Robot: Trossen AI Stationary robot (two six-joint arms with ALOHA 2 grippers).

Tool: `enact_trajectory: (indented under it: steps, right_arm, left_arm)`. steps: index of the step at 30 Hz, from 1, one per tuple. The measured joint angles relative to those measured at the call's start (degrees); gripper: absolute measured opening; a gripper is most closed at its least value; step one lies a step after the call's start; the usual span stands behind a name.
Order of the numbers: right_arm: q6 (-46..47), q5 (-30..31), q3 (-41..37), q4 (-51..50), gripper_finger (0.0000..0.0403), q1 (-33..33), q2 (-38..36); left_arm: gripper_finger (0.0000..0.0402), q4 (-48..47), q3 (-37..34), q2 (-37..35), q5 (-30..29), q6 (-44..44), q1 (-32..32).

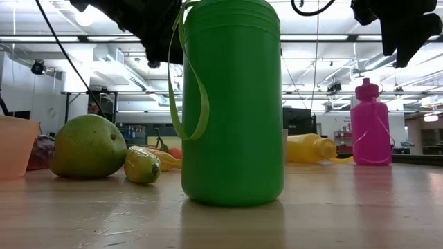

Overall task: Pick & Place Food Item
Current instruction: Put the green tumbler into the orange bin

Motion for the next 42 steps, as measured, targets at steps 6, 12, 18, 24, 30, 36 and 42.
enact_trajectory:
  steps: [6,12,18,24,30,36,42]
  right_arm:
    - [0.0,0.0,0.0,0.0,0.0304,0.0,0.0]
    - [0.0,0.0,0.0,0.0,0.0304,0.0,0.0]
    - [0.0,0.0,0.0,0.2,0.0304,0.0,0.0]
    - [0.0,0.0,0.0,0.5,0.0304,0.0,0.0]
    - [0.0,0.0,0.0,1.2,0.0304,0.0,0.0]
    - [0.0,0.0,0.0,1.4,0.0304,0.0,0.0]
    - [0.0,0.0,0.0,1.6,0.0304,0.0,0.0]
  left_arm:
    - [0.0257,-1.5,0.0,-0.4,0.3,-0.5,0.0]
    - [0.0257,-2.2,0.0,-0.7,2.2,-2.0,0.0]
    - [0.0257,-3.2,2.2,-0.7,14.1,-3.5,-1.2]
    - [0.0257,-17.8,12.5,-0.7,16.0,-4.2,-3.8]
    - [0.0257,-27.6,21.9,0.0,14.4,-4.3,-7.6]
    - [0.0257,-30.6,26.4,2.6,13.4,-5.2,-9.7]
    - [0.0257,-41.6,35.4,11.8,13.2,-5.3,-11.3]
